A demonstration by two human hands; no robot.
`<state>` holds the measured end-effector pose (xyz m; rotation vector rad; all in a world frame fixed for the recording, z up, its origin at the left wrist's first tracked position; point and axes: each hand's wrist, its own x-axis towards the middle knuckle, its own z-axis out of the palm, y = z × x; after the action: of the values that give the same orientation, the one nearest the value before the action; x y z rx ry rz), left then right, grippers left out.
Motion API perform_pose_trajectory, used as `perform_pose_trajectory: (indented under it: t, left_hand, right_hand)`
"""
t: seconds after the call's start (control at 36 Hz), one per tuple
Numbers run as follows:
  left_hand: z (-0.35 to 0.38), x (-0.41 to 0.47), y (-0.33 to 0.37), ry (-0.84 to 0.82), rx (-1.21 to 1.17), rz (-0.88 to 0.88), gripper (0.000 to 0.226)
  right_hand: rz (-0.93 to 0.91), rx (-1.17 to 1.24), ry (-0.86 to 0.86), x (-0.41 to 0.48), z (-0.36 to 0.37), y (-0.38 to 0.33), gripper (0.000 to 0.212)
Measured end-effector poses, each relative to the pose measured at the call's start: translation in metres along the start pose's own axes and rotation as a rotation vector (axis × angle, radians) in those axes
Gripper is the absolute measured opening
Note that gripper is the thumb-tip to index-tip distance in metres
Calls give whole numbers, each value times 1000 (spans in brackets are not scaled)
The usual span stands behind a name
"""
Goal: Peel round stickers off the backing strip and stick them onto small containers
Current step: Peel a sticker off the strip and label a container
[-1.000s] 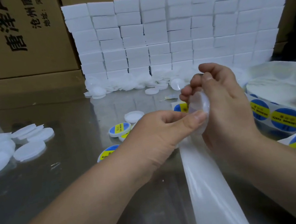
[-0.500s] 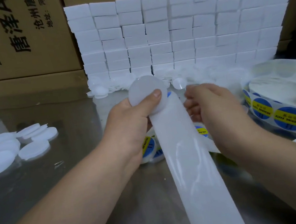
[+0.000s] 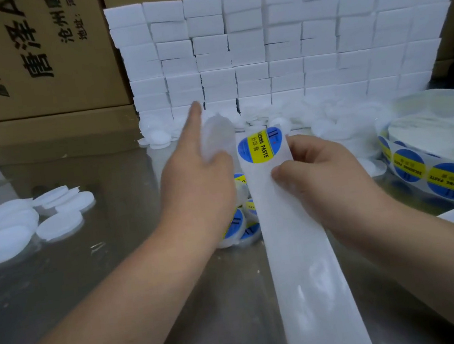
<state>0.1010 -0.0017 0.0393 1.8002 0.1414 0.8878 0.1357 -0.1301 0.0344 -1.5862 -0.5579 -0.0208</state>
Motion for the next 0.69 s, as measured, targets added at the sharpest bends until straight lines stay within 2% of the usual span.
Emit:
perform_pose_trajectory:
  t: [0.06, 0.14, 0.28, 0.36, 0.44, 0.53, 0.69]
  left_hand:
    - [-1, -7, 2, -78, 169, 103, 68]
    - [-3, -9, 3, -88, 394, 228, 66]
    - [-3, -5, 3, -154, 584, 302, 36]
    - [-1, -6, 2, -186, 624, 309, 28]
    - [-1, -6, 2, -196, 571, 290, 28]
    - [-1, -6, 1, -229, 530, 309, 35]
    - [0, -6, -1, -260, 484, 305, 31]
  right_hand:
    - [8, -1, 3, 0, 0, 0, 31]
    - [-12, -47, 28, 0, -1, 1, 27]
    - [-57, -130, 47, 1, -1, 5, 16]
    - [-136, -222, 64, 0, -1, 7, 7]
    - [-213, -281, 73, 0, -1, 7, 13]
    - [-219, -272, 61, 1, -1, 8, 15]
    - [-229, -225, 26, 2, 0, 10, 28]
